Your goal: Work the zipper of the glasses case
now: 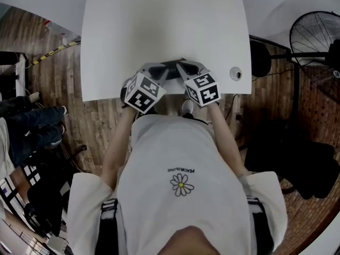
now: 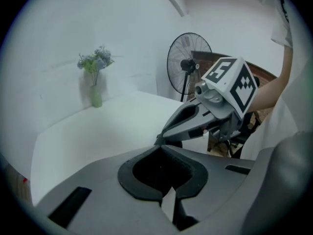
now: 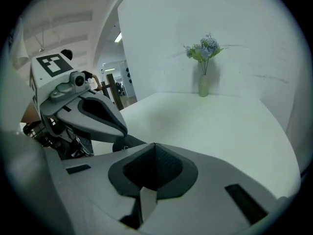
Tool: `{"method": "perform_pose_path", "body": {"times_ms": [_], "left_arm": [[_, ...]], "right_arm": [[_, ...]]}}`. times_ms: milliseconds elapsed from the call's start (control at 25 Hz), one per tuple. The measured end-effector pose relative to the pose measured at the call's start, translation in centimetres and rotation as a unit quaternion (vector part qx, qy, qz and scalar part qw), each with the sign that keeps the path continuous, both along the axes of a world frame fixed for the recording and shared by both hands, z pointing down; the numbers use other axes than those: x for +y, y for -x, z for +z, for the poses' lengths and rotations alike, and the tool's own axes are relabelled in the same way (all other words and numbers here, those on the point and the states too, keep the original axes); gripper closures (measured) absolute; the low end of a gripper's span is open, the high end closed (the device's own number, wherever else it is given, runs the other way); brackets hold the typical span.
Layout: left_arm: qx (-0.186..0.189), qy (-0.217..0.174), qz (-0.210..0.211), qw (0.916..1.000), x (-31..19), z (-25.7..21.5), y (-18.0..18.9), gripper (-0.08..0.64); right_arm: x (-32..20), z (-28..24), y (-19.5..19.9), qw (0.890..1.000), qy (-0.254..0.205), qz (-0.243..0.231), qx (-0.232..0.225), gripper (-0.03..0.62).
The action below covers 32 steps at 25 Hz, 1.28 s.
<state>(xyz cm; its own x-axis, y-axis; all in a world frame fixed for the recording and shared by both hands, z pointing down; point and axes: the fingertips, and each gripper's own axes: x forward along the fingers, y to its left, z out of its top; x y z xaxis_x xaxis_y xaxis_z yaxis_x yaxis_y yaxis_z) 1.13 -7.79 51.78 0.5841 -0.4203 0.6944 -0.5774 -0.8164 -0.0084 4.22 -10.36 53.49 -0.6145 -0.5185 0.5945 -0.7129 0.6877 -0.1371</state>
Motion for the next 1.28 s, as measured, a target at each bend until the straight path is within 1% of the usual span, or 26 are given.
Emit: {"method": "perform_pose_path", "body": {"times_ms": [80,240,280,400,440,520,560,600,640,680,720,760,800,920,960,1000,1040,1160,1200,1240,1280], "left_arm": [[-0.003,0.016,-0.003,0.9999,-0.1,0.5,-0.4,0.545],[-0.033,0.032,-0.006,0.9989,0.1,2.0,-1.0,0.545],[-0.035,0.035,-0.009,0.9987,0.2,2.3,-1.1,0.545],[-0.02,0.049,-0.029,0.9982,0.1,2.6,-1.1,0.545],[-0.016,0.055,-0.035,0.9977,0.0,2.6,-1.1,0.545],[-0.024,0.057,-0.039,0.9973,0.1,2.5,-1.2,0.545],[-0.033,0.052,-0.037,0.9974,0.1,2.5,-1.4,0.545],[-0.043,0.047,-0.035,0.9974,0.2,2.5,-1.4,0.545],[-0.051,0.042,-0.034,0.9972,0.2,2.6,-1.5,0.545],[-0.056,0.039,-0.035,0.9971,0.2,2.6,-1.5,0.545],[-0.057,0.038,-0.037,0.9969,0.2,2.7,-1.5,0.545],[-0.057,0.038,-0.041,0.9968,0.1,2.7,-1.5,0.545],[-0.056,0.039,-0.047,0.9966,0.1,2.7,-1.5,0.545],[-0.062,0.042,-0.063,0.9953,-0.1,2.7,-1.5,0.545],[-0.066,0.043,-0.067,0.9947,-0.1,2.7,-1.5,0.545],[-0.07,0.044,-0.071,0.994,-0.2,2.7,-1.7,0.545],[-0.074,0.046,-0.076,0.9933,-0.2,2.7,-1.8,0.545],[-0.078,0.051,-0.09,0.9916,-0.5,2.6,-2.1,0.545],[-0.076,0.052,-0.095,0.9912,-0.8,2.6,-2.1,0.545],[-0.073,0.053,-0.1,0.9909,-0.9,2.6,-2.1,0.545],[-0.07,0.055,-0.104,0.9906,-1.0,2.6,-2.0,0.545]], "right_arm": [[0.2,0.0,0.1,1.0,0.001,0.001,-0.004,0.584],[0.0,0.0,0.1,1.0,-0.003,-0.008,0.001,0.584],[0.0,0.0,0.0,1.0,-0.004,-0.011,0.003,0.584],[0.1,0.1,0.0,1.0,-0.008,-0.021,0.006,0.584],[0.1,0.1,0.0,1.0,-0.007,-0.029,0.008,0.584],[0.0,-0.1,-0.3,0.998,-0.012,-0.055,0.021,0.584],[-0.3,-0.4,-0.6,0.997,-0.026,-0.07,0.035,0.584],[-0.7,-0.8,-0.9,0.993,-0.049,-0.092,0.055,0.584],[-1.1,-1.2,-1.3,0.986,-0.076,-0.123,0.084,0.584],[-1.5,-1.2,-1.8,0.974,-0.1,-0.162,0.118,0.583],[-1.8,-1.0,-2.3,0.96,-0.113,-0.204,0.154,0.579],[-2.1,-0.7,-2.8,0.946,-0.116,-0.242,0.184,0.529],[-2.5,-0.4,-3.2,0.932,-0.115,-0.276,0.205,0.485],[-3.9,0.6,-3.7,0.895,-0.115,-0.354,0.245,0.479],[-4.3,1.0,-3.7,0.881,-0.117,-0.379,0.259,0.48],[-4.4,1.5,-3.6,0.864,-0.12,-0.406,0.274,0.479],[-4.5,2.1,-3.6,0.845,-0.123,-0.434,0.289,0.479],[-4.0,3.8,-3.5,0.781,-0.131,-0.516,0.327,0.48],[-3.9,4.3,-3.4,0.763,-0.134,-0.535,0.336,0.48],[-3.9,4.6,-3.3,0.749,-0.138,-0.55,0.343,0.488],[-3.8,5.0,-3.2,0.739,-0.14,-0.56,0.348,0.489]]}}
